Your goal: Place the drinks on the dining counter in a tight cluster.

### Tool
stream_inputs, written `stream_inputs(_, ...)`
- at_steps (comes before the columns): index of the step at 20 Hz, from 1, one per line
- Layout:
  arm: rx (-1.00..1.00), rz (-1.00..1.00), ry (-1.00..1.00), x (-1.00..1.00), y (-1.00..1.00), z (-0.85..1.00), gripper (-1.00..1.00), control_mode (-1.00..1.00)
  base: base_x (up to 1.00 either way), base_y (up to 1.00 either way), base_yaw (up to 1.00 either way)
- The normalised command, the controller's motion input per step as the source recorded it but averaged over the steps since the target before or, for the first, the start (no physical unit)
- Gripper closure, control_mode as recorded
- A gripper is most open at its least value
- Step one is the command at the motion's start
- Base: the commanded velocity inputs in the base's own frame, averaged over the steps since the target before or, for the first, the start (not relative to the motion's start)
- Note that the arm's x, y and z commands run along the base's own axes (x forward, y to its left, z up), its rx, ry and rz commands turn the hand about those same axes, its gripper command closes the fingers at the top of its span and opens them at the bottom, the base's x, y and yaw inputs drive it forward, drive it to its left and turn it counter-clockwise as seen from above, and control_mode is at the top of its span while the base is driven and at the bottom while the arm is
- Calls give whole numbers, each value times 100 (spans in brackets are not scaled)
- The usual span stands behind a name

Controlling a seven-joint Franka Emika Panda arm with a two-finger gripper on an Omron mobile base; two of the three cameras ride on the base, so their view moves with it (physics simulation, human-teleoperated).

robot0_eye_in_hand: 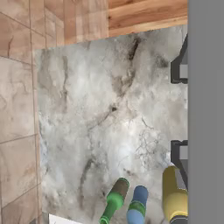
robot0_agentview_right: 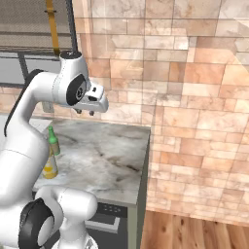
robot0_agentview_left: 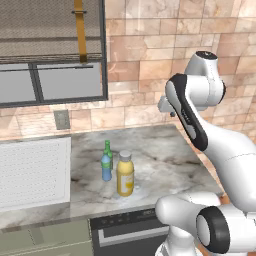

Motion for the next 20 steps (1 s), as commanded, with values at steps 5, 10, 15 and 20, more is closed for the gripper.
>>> stream_inputs(5, 1, 0, 5, -33, 3, -2, -100, -100, 0, 0, 0)
stream_inputs(10, 8, 4, 14, -55, 17, -22, -100, -100, 0, 0, 0)
stream_inputs(15, 1, 1, 21, -43, 77, -16, -100, -100, 0, 0, 0)
stream_inputs(20, -4, 1, 26, -17, 74, 0, -100, -100, 0, 0, 0)
